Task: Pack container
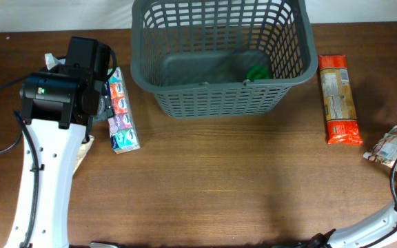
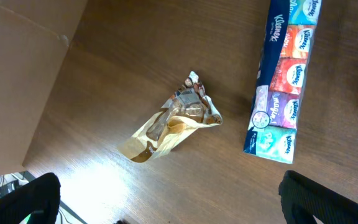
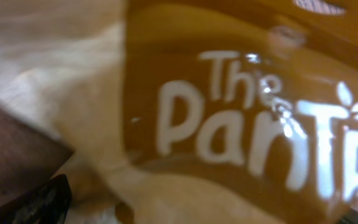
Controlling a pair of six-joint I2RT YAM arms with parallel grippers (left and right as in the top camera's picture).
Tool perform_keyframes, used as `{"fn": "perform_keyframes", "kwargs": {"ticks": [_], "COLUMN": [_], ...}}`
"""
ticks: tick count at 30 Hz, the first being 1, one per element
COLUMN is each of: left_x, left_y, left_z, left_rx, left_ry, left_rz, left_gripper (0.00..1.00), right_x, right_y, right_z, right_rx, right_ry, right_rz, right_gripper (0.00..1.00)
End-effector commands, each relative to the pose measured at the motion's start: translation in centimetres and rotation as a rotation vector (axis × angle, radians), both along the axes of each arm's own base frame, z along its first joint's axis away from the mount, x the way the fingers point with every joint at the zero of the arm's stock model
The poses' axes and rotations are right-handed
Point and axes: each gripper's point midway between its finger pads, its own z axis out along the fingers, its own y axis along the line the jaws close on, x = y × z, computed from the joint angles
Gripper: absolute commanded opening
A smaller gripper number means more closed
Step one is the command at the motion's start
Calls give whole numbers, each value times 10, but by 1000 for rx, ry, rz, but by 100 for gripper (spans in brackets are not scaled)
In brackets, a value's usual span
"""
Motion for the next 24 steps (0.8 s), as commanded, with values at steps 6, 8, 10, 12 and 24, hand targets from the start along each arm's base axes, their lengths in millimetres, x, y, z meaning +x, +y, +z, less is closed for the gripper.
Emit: {"fn": "perform_keyframes", "kwargs": {"ticks": [6,8,10,12,24], "left_x": [1,2,1,1,1], "left_y": [-1,-1,-1,-1,-1], "left_z": [-3,-3,-3,-3,-3], "left_rx": [-8,-8,-8,-8,-8], "left_ry": [9,9,9,10,10], "left_rz": [-1,-1,-1,-1,-1], "left_gripper": [99,100,99,100,99], "right_x": [-7,-9,-9,-9,-11], "right_y": [3,5,6,6,6], "right_z": [-9,-9,-9,-9,-9], "right_rx": [27,38,39,38,41], "right_ry": [36,45,46,47,66], "right_rz": [10,10,11,12,65], "right_gripper": [99,99,99,99,49]}}
